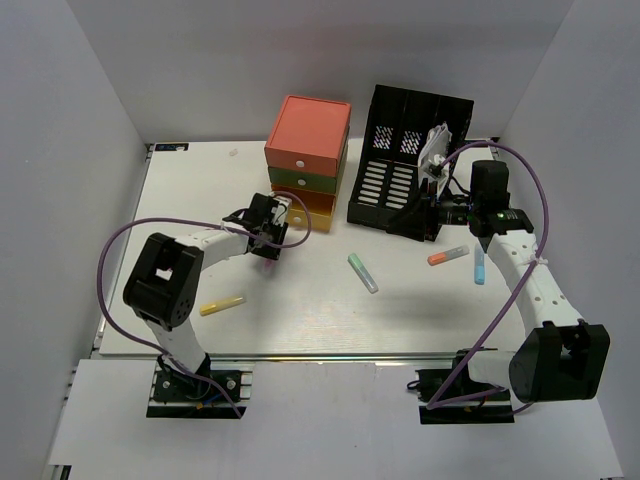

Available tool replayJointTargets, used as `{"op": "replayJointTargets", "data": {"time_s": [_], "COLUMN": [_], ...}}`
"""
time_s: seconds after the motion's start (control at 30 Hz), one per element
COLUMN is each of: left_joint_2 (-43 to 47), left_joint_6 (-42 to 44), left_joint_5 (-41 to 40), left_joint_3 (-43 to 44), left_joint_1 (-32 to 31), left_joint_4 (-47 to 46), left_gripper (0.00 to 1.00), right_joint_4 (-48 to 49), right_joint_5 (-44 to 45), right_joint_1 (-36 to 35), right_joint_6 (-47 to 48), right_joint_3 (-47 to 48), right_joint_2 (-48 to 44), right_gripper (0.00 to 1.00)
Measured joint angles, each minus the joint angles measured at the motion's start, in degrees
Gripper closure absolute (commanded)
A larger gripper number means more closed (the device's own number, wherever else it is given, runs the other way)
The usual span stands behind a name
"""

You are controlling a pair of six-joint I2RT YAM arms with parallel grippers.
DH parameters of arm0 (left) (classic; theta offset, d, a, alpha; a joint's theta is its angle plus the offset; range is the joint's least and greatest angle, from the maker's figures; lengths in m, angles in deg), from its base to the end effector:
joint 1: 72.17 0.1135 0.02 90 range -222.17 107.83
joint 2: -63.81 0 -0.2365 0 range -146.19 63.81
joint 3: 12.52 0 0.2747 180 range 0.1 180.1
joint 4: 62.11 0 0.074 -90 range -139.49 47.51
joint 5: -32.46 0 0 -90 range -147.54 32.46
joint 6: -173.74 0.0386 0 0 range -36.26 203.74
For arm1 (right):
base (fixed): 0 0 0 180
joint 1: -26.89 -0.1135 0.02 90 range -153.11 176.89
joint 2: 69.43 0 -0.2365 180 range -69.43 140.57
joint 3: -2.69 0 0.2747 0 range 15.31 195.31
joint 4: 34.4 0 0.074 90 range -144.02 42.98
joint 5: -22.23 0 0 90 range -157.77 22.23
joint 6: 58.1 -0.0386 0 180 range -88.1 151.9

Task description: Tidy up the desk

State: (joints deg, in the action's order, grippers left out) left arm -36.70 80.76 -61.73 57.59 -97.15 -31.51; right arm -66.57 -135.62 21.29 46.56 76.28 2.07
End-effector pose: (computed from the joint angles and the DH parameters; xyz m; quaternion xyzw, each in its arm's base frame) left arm 0.3226 -0.1472 0.1086 0.1756 0.9515 -0.0261 0.2514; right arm 0.2912 0.0645 0.3034 -0.4008 0.6587 0.4493 0.4513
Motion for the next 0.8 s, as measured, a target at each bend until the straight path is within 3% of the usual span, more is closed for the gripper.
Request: {"op": "replayJointTargets", "data": {"time_s": [0.13,0.33,0.53,0.8], "left_joint_2": [0.0,0.1,5.0,16.1], "left_joint_6": [-0.7,-2.9,-11.9,-35.1], "left_joint_5": [0.0,-0.2,1.3,5.9], "left_joint_3": [0.0,0.0,0.3,2.3], "left_joint_1": [0.0,0.0,0.6,0.9], "left_joint_4": [-0.1,0.2,2.5,-4.5], "left_gripper": [0.59,1.00,1.00,1.00], "right_joint_4": [0.0,0.0,0.0,0.0], "right_joint_5": [0.0,-0.1,-0.1,-0.3], "right_joint_1": [0.1,0.6,0.9,1.3], "right_joint_6": [0.1,0.2,0.2,0.2], "right_joint_3": [0.0,0.0,0.0,0.0], "right_joint_2": [0.0,0.0,0.0,0.0], "right_gripper": [0.58,0.58,0.58,0.58]}}
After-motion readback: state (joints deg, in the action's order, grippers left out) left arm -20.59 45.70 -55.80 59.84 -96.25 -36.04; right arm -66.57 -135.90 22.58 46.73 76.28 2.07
